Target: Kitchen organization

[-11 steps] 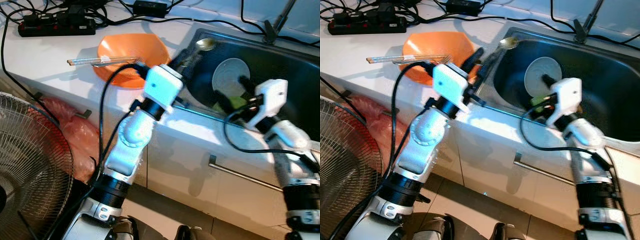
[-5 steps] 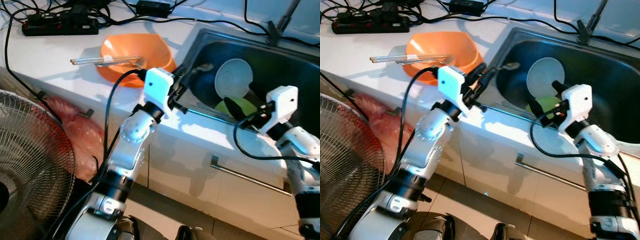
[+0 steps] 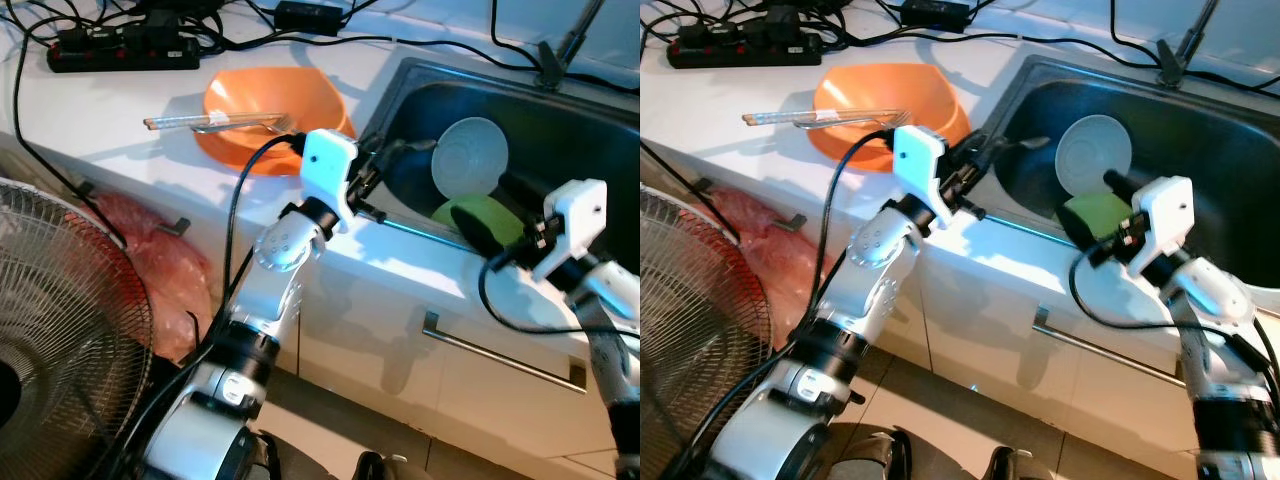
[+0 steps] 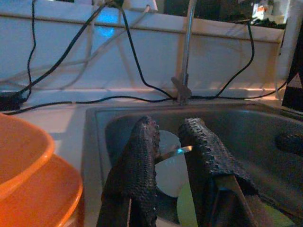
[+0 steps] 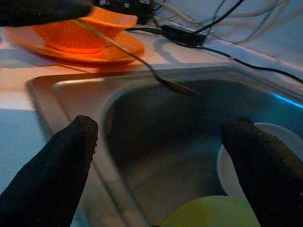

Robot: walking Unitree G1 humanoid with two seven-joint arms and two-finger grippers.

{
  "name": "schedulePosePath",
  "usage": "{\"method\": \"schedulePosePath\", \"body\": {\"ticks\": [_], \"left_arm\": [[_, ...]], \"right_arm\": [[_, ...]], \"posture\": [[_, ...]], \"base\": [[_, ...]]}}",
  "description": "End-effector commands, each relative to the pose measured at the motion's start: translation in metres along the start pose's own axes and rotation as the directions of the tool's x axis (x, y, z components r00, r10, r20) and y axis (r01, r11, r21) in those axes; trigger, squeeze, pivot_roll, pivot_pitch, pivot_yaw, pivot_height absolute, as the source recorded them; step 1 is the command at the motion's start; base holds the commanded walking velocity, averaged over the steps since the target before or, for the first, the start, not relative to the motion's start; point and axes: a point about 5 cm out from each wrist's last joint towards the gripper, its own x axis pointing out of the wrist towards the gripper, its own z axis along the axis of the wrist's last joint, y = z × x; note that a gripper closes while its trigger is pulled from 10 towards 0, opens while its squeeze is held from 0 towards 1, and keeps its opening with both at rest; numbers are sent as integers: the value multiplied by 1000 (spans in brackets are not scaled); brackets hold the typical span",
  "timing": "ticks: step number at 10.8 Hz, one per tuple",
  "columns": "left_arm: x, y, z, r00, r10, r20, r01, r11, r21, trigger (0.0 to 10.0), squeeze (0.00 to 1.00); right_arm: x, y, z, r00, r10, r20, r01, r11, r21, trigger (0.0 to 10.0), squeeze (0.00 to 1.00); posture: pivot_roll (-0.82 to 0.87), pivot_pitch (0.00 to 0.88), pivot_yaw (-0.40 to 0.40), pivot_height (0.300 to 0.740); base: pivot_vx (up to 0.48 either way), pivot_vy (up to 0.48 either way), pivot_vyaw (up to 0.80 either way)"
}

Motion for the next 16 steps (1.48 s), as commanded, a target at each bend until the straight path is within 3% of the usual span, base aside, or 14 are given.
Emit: {"method": "schedulePosePath", "body": {"ticks": [1,7,13,14,15,16], "left_arm": [[6,-2,6,1000,-8,26,8,1000,2,10000,0],[18,-7,-5,1000,-14,-16,14,1000,-7,10000,0],[12,-11,-20,999,-11,-52,11,1000,3,10000,0],[12,-11,-20,999,-4,-50,4,1000,-1,10000,82],[12,-11,-20,999,8,-47,-8,1000,-11,10000,1000],[13,-10,-20,999,9,-47,-10,1000,-17,10000,1000]], "right_arm": [[-4,-1,5,1000,15,4,-15,1000,-10,10000,0],[-11,2,7,998,55,-14,-56,998,-11,10000,0],[-15,7,9,997,77,-10,-77,997,7,10000,0],[-15,9,9,996,84,-8,-84,996,13,10000,0],[-15,10,8,996,87,-7,-87,996,15,10000,0],[-15,12,8,995,96,-8,-96,995,20,10000,0]], "posture": [[16,174,-7,740],[-5,165,6,740],[-21,139,21,740],[-21,139,22,740],[-23,139,22,740],[-22,139,23,740]], "base": [[0,0,0],[0,0,0],[0,0,0],[0,0,0],[0,0,0],[0,0,0]]}}
